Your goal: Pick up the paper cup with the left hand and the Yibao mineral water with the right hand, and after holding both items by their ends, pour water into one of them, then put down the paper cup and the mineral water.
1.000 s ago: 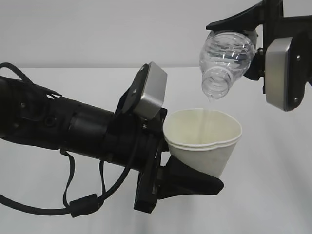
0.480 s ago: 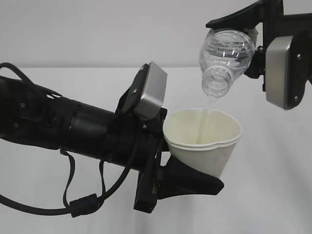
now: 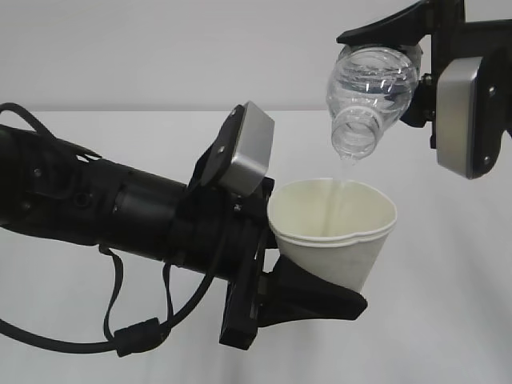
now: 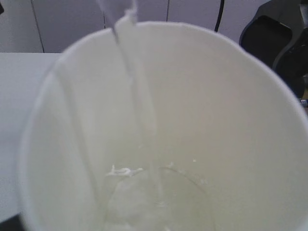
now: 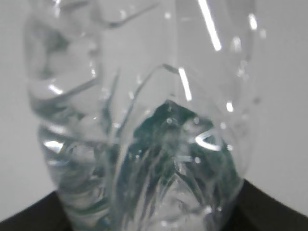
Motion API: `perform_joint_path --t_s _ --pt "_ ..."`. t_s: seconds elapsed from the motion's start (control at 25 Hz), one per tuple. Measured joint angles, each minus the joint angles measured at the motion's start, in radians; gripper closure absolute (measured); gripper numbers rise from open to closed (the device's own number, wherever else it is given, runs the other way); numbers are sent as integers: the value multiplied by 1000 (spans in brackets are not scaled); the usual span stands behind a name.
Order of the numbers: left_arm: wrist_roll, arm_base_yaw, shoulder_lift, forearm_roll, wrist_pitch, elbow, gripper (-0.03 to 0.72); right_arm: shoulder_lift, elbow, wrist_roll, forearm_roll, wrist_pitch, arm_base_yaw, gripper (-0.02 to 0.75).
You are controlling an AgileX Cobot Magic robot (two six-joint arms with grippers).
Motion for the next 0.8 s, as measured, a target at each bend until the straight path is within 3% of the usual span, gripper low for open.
perform_joint_path --t_s 0.8 --pt "0 0 0 0 2 0 258 0 -2 0 0 -4 0 315"
